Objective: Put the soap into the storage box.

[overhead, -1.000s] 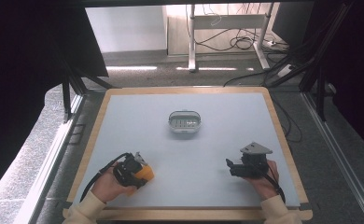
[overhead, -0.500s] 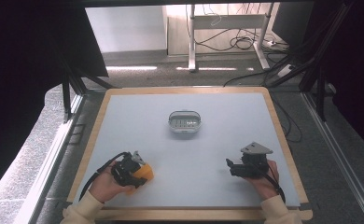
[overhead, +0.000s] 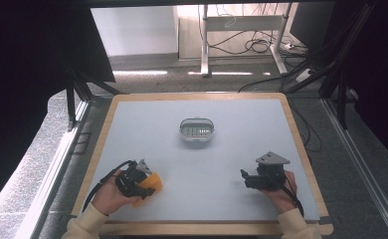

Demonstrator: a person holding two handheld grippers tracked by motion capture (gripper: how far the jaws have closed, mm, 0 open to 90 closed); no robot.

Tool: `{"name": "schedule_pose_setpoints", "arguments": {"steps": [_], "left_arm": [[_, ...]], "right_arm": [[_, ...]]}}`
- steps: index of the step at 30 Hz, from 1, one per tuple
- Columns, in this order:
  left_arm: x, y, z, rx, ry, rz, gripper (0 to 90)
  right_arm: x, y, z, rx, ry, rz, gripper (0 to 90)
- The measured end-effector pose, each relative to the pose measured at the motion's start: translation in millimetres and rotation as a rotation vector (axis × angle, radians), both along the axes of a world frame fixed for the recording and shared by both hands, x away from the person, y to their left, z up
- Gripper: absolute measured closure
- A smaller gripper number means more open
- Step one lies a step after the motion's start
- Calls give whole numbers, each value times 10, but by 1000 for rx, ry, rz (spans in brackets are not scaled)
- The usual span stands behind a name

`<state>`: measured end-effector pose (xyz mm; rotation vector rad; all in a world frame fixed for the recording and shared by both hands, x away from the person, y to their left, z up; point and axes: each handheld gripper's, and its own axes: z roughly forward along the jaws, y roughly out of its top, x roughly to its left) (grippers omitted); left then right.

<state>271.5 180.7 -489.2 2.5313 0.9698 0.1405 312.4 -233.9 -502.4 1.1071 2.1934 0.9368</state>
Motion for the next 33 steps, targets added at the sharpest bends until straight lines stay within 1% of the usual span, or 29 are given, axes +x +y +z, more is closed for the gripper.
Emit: {"name": "schedule_pose_setpoints", "arguments": {"steps": [6, 7, 8, 12, 14, 17, 25, 31, 33], "left_arm": [[28, 21, 41, -8, -8, 2, 621], [46, 22, 69, -15, -17, 4, 621], [46, 22, 69, -15, -17, 4, 621], [86, -17, 151, -26, -31, -7, 622], [92, -24, 162, -27, -32, -8, 621], [131, -49, 204, -40, -31, -18, 621], [202, -60, 259, -51, -36, -20, 622], [241, -53, 299, -56, -41, -19, 622], [249, -55, 307, -52, -42, -20, 622]], "right_arm": [[3, -3, -5, 5, 2, -2, 134], [1, -1, -3, 6, 4, 0, 134], [1, 0, -3, 6, 5, 0, 135], [-2, 6, -5, 6, 5, 2, 134], [-4, 6, -3, 7, 4, 2, 135], [-4, 4, -2, 8, 4, 3, 134], [-6, 10, -4, 5, 5, 5, 135], [-2, 4, -5, 6, 7, -2, 134], [-2, 5, -7, 6, 11, -4, 134]]}}
